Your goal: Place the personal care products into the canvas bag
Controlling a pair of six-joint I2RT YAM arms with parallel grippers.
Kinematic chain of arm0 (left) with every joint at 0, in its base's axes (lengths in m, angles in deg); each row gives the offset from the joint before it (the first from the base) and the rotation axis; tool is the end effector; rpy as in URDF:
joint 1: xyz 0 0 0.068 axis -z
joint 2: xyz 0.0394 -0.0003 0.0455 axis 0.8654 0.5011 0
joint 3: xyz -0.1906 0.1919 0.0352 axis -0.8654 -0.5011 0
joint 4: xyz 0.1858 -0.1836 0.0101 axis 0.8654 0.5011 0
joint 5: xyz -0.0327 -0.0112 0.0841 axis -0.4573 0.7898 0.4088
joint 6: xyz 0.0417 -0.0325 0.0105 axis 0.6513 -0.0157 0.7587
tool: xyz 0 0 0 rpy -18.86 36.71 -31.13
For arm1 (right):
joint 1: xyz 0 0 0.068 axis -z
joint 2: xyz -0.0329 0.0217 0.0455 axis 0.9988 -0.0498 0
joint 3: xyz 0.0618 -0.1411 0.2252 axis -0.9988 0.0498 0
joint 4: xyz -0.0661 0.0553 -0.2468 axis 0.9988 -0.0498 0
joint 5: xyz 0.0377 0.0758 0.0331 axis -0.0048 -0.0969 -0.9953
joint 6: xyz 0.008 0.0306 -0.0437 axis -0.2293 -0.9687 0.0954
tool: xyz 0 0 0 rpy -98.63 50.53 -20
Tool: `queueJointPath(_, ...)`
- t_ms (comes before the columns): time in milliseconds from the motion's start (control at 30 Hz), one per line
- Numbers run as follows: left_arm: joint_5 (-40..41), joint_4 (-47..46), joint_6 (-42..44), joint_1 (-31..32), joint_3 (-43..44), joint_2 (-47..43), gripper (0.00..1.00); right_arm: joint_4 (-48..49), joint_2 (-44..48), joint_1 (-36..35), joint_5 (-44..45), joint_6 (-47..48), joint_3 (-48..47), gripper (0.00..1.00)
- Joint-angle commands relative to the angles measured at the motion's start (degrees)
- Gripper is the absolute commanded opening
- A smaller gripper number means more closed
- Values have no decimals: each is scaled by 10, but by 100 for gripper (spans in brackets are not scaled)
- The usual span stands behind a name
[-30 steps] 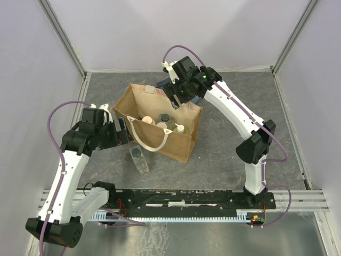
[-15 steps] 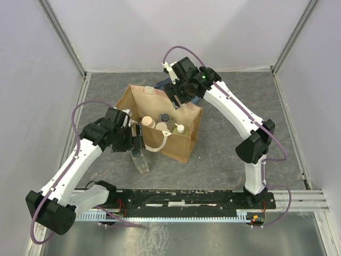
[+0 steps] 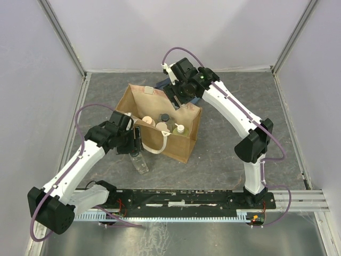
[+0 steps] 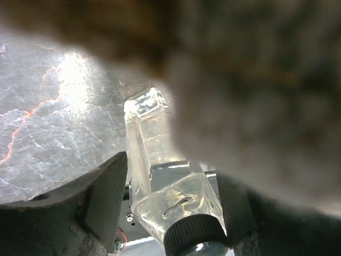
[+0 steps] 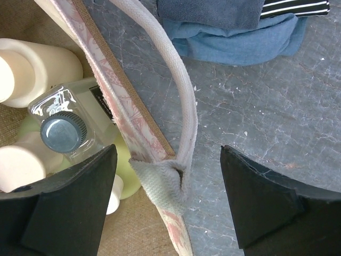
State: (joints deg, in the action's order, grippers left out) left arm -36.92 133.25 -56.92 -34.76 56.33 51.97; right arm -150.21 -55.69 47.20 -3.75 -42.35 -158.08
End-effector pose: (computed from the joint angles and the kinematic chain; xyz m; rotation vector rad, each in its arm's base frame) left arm 0.1683 -0.0812 0.2728 -0.0786 2.7234 -0.3655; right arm 0.3273 0.2688 0.3702 -0.7217 2.3959 0.1761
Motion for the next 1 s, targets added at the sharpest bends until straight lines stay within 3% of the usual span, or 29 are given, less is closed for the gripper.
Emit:
queueJointPath(0, 0, -4, -14, 4, -6, 6, 64, 3, -5, 2, 10, 8, -3, 86)
queueJointPath(133, -3, -2, -18, 4, 0, 3, 24, 4, -8, 3, 10, 8, -5, 84)
queueJointPath(233, 5, 6, -27, 4, 19, -9, 4, 5, -12, 3, 8, 9, -7, 83)
queueJointPath(500, 8, 92, -28, 4, 130, -28, 3, 5, -24, 3, 3, 12, -15, 82)
queueJointPath(767, -4, 123, -29, 4, 156, -37, 3, -2, -45, 2, -9, 13, -39, 81)
queueJointPath(967, -53, 190, 16, 4, 270, -11, 3, -4, -47, 4, 3, 17, -39, 81)
